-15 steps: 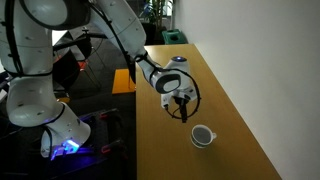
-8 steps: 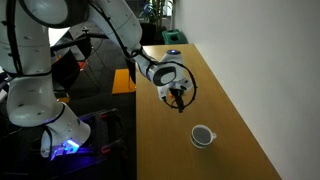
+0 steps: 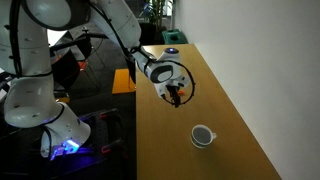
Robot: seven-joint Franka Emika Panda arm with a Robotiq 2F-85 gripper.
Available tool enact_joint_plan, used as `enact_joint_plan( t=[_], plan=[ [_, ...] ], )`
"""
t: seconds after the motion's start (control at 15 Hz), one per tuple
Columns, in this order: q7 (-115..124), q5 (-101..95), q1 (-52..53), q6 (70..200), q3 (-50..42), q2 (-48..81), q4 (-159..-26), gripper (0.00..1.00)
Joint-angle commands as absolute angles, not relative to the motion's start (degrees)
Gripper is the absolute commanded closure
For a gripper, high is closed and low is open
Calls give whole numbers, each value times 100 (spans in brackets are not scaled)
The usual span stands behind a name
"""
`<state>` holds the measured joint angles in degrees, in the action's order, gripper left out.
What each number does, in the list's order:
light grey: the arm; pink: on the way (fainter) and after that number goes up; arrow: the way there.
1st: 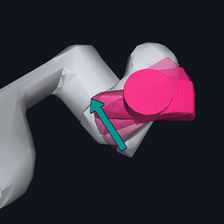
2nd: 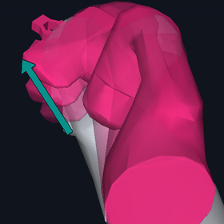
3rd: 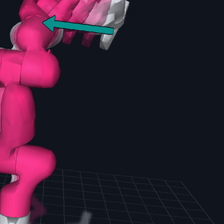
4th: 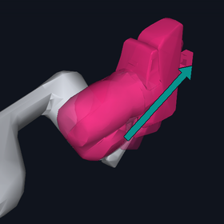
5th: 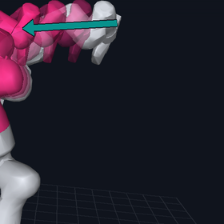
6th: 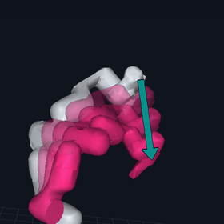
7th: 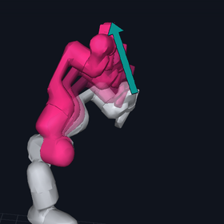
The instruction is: Move the cup to the right
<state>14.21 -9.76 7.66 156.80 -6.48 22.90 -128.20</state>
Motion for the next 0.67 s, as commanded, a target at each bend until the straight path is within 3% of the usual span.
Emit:
enact_joint_plan(
  t=[0.0,0.6],
  plan=[
    [1345,-970,735,15666,-614,2288,-12816,0],
    [1268,-967,705,15661,-575,2288,-12819,0]
  ],
)
